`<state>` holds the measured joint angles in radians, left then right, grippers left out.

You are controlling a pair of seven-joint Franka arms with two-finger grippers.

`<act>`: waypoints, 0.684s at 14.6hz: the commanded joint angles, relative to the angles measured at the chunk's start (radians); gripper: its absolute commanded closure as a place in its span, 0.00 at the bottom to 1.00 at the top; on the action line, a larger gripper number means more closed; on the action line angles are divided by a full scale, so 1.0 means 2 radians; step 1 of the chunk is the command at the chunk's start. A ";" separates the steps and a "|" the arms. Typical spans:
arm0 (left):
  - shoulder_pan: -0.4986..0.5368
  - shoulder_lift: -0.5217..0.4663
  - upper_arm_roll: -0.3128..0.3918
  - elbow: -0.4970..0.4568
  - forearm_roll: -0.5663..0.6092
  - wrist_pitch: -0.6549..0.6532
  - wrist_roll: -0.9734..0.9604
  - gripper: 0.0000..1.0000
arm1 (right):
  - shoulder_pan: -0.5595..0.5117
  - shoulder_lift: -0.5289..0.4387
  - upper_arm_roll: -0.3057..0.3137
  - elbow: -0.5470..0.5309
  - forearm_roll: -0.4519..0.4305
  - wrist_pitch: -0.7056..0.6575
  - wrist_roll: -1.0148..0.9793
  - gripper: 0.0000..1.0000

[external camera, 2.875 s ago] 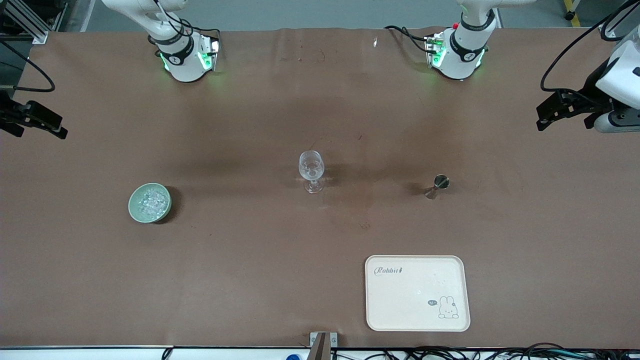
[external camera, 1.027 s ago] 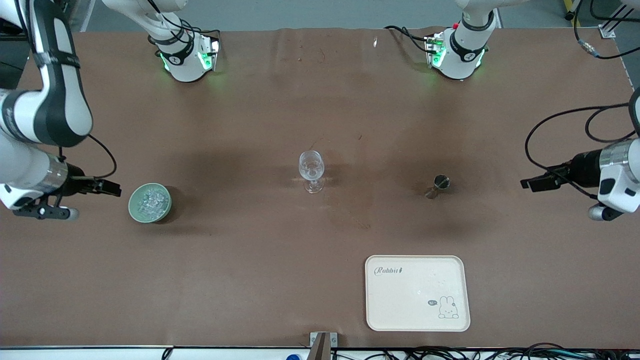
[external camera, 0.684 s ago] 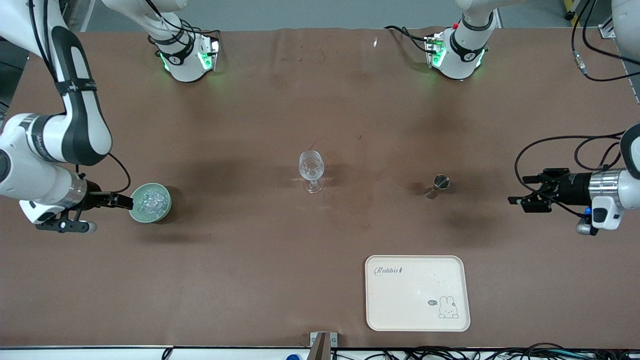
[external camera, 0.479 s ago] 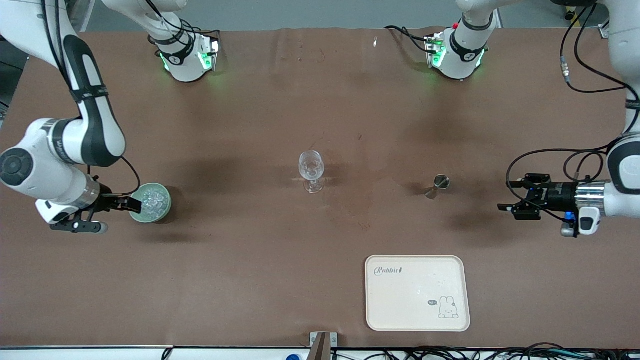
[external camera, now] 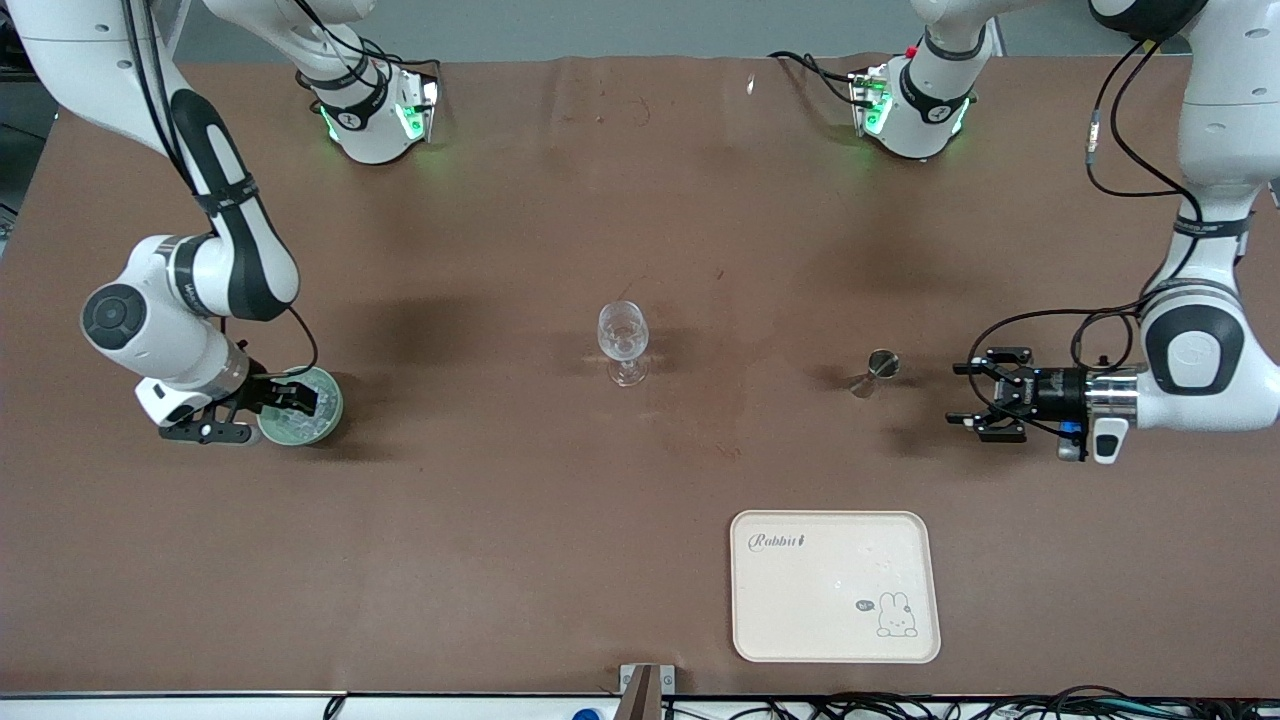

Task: Pour wine and add ice with both arms
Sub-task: 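Grasp an ice cube with the right gripper while the left gripper grasps the jigger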

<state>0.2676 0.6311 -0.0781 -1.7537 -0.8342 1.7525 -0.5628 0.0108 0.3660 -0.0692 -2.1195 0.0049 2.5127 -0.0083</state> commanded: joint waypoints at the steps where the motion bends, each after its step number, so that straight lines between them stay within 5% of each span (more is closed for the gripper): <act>1: 0.000 0.005 -0.002 -0.029 -0.028 0.010 -0.005 0.10 | 0.005 -0.017 -0.001 -0.026 0.004 0.011 0.003 0.14; 10: -0.026 0.033 -0.005 -0.044 -0.037 0.009 0.001 0.14 | 0.004 -0.015 0.000 -0.038 0.005 0.018 0.004 0.27</act>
<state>0.2197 0.6977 -0.0882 -1.8322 -0.8845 1.7616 -0.5628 0.0146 0.3657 -0.0691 -2.1594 0.0050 2.5255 -0.0077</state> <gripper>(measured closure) 0.128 0.256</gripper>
